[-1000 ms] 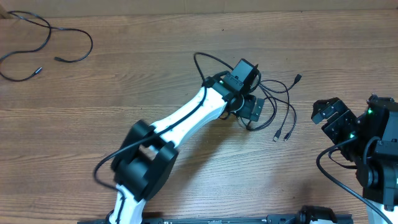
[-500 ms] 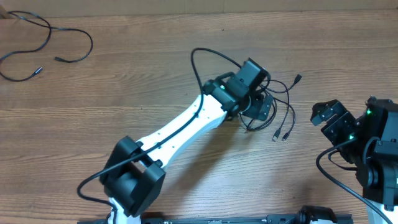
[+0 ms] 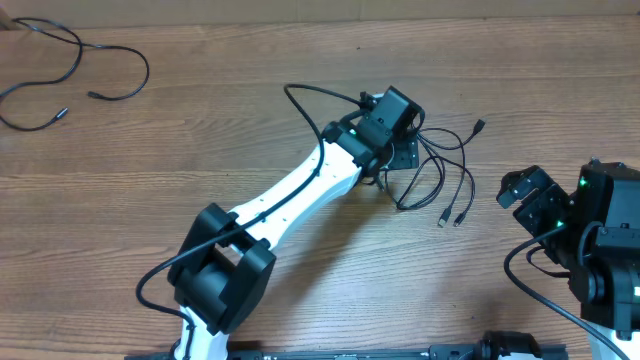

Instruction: Untangle cables

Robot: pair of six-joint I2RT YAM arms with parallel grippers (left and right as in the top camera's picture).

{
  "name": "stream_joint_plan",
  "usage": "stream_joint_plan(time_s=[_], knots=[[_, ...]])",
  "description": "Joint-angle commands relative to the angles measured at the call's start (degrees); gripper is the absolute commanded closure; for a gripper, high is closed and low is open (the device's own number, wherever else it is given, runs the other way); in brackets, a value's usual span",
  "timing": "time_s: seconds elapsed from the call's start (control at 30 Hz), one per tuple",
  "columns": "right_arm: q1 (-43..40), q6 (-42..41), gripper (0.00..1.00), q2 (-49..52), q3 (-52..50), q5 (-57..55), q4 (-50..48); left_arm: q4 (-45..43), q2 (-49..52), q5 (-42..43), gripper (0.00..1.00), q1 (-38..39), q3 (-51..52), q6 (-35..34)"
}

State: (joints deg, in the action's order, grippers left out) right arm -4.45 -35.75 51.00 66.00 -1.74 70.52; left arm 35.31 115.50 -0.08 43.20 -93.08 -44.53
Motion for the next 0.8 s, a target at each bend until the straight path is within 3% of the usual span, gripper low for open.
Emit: stream_joint_plan(time_s=[0.0,0.27,0.53,0.57,0.6,0.63,0.77], knots=[[0.3,0.5,0.0,-0.2,1.1,-1.0,-0.1,-0.1,3.1,1.0,0.29,1.6,-0.3,-4.0],[0.3,0.5,0.0,-0.2,1.1,-1.0,0.4,-0.5,7.6,1.0,0.32,1.6,-0.3,-8.6],[0.3,0.5,0.0,-0.2,1.1,-1.0,0.5,-2.7,8.9,1.1,0.65,2.2,-0.3,-8.7],[0.3,0.5,0.0,-0.2,1.1,-1.0,0.5,-2.6,8.9,1.1,0.72,2.2,-0.3,-8.7],[0.3,0.5,0.0,-0.2,1.1,-1.0,0.5,-2.5,8.9,1.1,0.87,2.2,-0.3,-8.6],[0.3,0.5,0.0,-0.2,1.1,-1.0,0.5,-2.2,8.9,1.1,0.96,2.2,-0.3,-8.4],[0.9,-0.2,0.0,-0.2,1.1,-0.7,0.5,0.5,7.7,1.1,0.96,1.1,-0.6,-5.6]])
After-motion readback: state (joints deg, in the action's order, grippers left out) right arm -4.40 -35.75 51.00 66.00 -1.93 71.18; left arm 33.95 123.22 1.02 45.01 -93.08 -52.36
